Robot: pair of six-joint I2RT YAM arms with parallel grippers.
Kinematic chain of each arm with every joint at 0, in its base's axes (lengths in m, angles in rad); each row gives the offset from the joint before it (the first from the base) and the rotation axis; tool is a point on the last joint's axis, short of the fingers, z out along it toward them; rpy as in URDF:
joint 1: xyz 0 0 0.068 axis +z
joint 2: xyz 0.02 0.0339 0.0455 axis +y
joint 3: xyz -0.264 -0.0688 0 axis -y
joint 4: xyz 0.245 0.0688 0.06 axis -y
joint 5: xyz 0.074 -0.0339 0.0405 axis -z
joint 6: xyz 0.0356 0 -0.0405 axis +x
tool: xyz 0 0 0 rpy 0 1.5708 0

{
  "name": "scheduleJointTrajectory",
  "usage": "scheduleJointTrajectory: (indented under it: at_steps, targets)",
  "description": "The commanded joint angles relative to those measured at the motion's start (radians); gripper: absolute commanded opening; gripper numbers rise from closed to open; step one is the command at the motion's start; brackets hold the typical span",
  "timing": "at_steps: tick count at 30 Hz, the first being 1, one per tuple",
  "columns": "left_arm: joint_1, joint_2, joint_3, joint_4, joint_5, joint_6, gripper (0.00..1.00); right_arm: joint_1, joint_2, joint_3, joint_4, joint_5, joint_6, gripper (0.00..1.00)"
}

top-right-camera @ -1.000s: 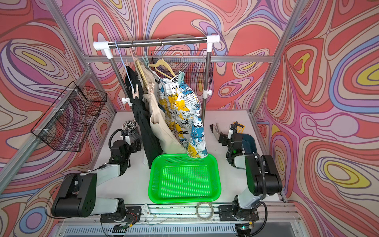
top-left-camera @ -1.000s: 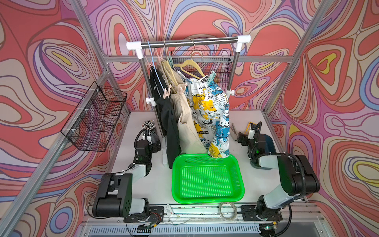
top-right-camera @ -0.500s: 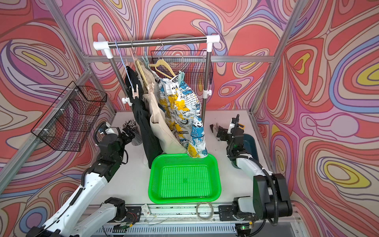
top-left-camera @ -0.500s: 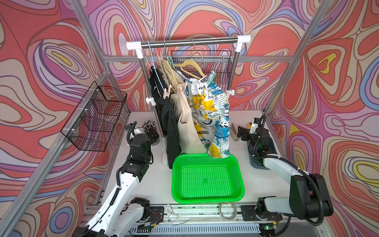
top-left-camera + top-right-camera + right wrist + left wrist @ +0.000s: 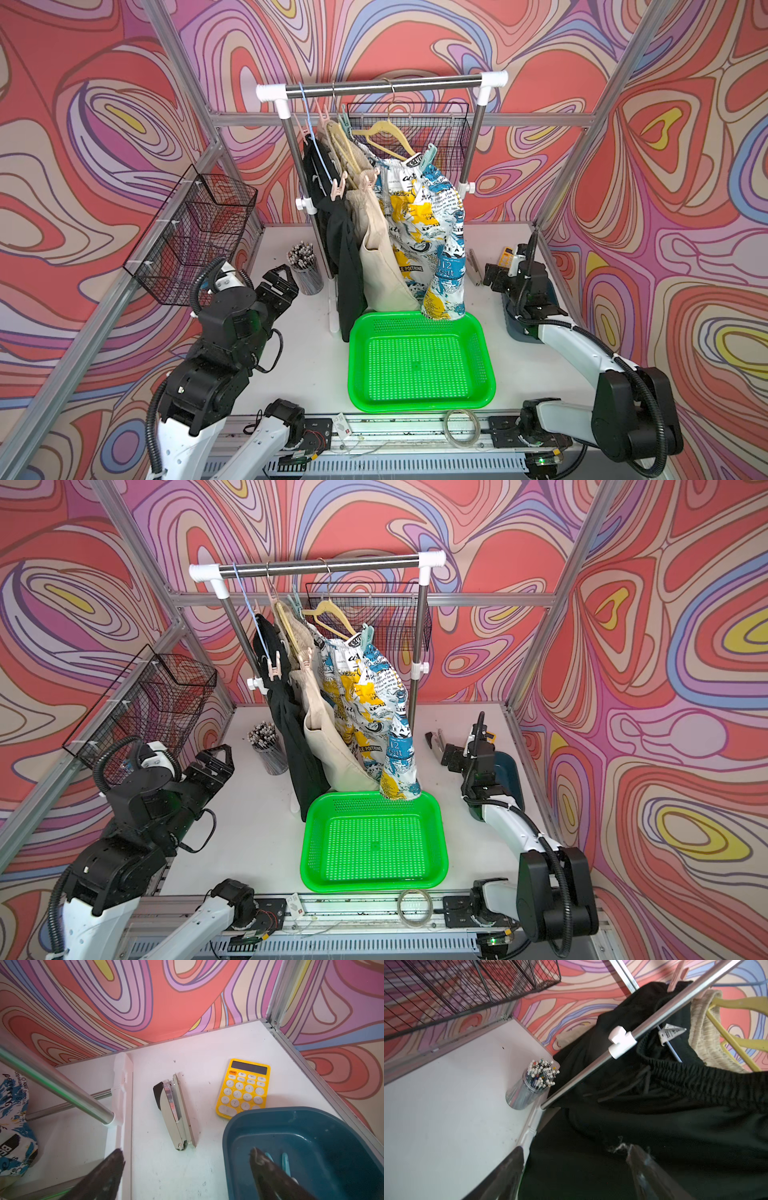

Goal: Remove the clothespins securing shorts to the hanger
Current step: Pick up the hanger from the clothesline.

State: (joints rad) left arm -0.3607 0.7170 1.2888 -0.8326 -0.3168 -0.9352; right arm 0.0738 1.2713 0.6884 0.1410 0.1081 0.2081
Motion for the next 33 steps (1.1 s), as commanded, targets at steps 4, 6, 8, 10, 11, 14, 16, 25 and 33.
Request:
scheduleJointTrajectory:
  at_steps: [4, 6, 8, 10, 11, 14, 16, 25, 33]
  targets:
    - [-0.097, 0.130, 0.165, -0.016, 0.067, 0.084, 0.81, 0.003, 0.003, -0.024, -0.012, 0.009, 0.034, 0.98]
    - [-0.135, 0.180, 0.223, 0.026, 0.082, 0.135, 0.81, 0.004, 0.010, -0.020, -0.003, -0.001, 0.041, 0.98]
    - [-0.180, 0.225, 0.274, 0.066, 0.074, 0.184, 0.81, 0.002, 0.017, -0.011, -0.003, -0.005, 0.045, 0.98]
    - [-0.239, 0.268, 0.340, 0.096, 0.045, 0.246, 0.81, 0.002, 0.020, -0.003, -0.006, -0.007, 0.047, 0.98]
    - [-0.262, 0.284, 0.375, 0.103, 0.029, 0.274, 0.80, 0.002, 0.023, 0.000, -0.009, -0.007, 0.047, 0.98]
    - [-0.329, 0.361, 0.521, 0.108, 0.025, 0.357, 0.80, 0.003, 0.032, 0.011, -0.017, -0.004, 0.041, 0.98]
    - [-0.367, 0.425, 0.634, 0.088, 0.038, 0.398, 0.81, 0.003, 0.037, 0.020, -0.024, -0.010, 0.041, 0.98]
    - [-0.399, 0.536, 0.870, 0.042, -0.004, 0.514, 0.78, 0.003, 0.022, 0.037, -0.056, -0.011, 0.034, 0.98]
    - [-0.400, 0.557, 0.860, -0.113, -0.161, 0.585, 0.67, 0.003, 0.046, 0.019, -0.044, -0.010, 0.040, 0.98]
